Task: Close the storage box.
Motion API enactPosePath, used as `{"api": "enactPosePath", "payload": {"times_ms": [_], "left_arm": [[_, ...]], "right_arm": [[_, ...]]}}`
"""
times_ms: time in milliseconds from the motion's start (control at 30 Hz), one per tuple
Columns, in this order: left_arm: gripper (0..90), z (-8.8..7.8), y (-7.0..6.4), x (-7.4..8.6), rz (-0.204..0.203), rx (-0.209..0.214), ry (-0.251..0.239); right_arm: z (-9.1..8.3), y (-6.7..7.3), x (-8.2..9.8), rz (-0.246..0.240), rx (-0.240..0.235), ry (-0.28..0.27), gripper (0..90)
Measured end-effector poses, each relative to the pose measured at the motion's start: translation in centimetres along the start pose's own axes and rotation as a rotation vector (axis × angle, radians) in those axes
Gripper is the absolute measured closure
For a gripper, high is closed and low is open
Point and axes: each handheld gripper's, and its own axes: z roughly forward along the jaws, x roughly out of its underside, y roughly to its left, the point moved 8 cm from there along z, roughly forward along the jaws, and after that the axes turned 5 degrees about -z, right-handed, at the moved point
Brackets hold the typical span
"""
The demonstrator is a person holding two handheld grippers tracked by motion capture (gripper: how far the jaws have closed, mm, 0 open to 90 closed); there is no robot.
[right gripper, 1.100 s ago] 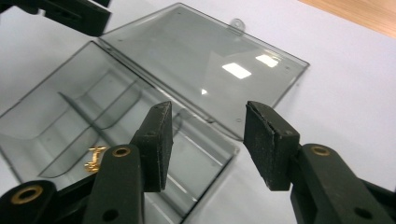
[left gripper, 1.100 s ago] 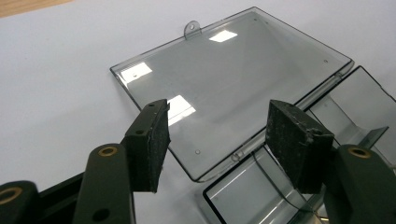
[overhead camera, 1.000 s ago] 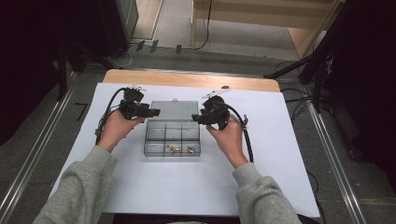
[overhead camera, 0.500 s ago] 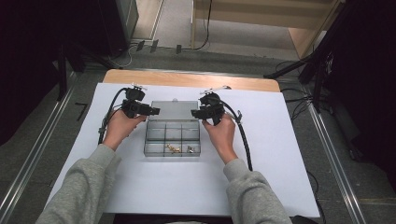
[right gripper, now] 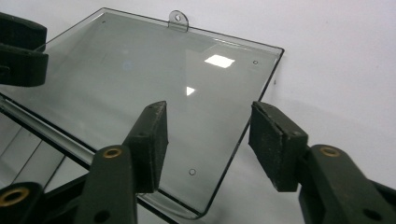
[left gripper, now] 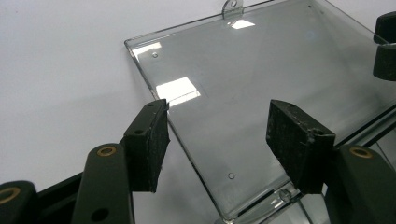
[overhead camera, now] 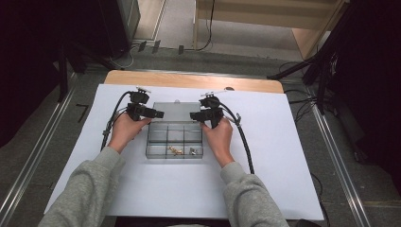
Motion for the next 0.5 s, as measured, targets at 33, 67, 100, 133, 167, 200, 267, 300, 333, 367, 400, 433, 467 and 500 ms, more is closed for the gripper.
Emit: {"api": "enactPosePath", "payload": {"times_ms": [33, 67, 100, 133, 167, 200, 267, 300, 333, 367, 400, 433, 467, 500], "left_arm": [[39.0, 0.0, 0.0, 0.0, -0.003, 0.003, 0.0], [38.2, 0.1, 0.0, 0.0, -0.014, 0.007, -0.001], [37.6, 0.2, 0.0, 0.0, -0.02, 0.01, -0.002], [37.0, 0.2, 0.1, 0.0, -0.025, 0.014, -0.004], [36.2, 0.3, 0.1, 0.0, -0.032, 0.019, -0.004], [34.8, 0.4, 0.1, 0.0, -0.04, 0.023, -0.005], [32.0, 0.6, 0.1, 0.0, -0.05, 0.028, -0.007], [30.3, 0.7, 0.0, 0.0, -0.056, 0.03, -0.007], [29.0, 0.8, 0.0, 0.0, -0.056, 0.03, -0.008], [28.2, 0.8, -0.1, 0.0, -0.057, 0.028, -0.01], [27.4, 0.8, -0.1, 0.0, -0.059, 0.028, -0.012], [26.6, 0.9, -0.1, 0.0, -0.073, 0.032, -0.011], [25.8, 1.0, 0.0, 0.0, -0.082, 0.038, -0.008], [25.1, 1.1, 0.0, 0.1, -0.095, 0.045, -0.008]], "right_arm": [[0.1, 0.0, 0.0, 0.004, -0.005, -0.002, 44.0], [0.1, 0.1, 0.0, 0.014, -0.007, -0.002, 42.7], [0.2, 0.0, 0.0, 0.024, -0.012, -0.002, 41.3], [0.3, 0.0, 0.0, 0.027, -0.013, -0.003, 40.6], [0.3, 0.1, 0.0, 0.031, -0.014, -0.002, 39.4], [0.4, 0.1, 0.0, 0.035, -0.02, -0.002, 37.1], [0.6, 0.3, 0.1, 0.044, -0.026, 0.006, 31.4], [0.7, 0.4, 0.1, 0.051, -0.026, 0.007, 28.6], [0.9, 0.5, 0.1, 0.062, -0.026, 0.009, 26.0], [1.0, 0.6, 0.1, 0.067, -0.026, 0.011, 24.8], [1.0, 0.6, 0.1, 0.073, -0.027, 0.01, 24.1], [1.1, 0.6, 0.1, 0.076, -0.026, 0.012, 23.7], [1.1, 0.6, 0.1, 0.092, -0.033, 0.012, 23.3], [1.2, 0.6, 0.1, 0.1, -0.04, 0.011, 23.1]]}}
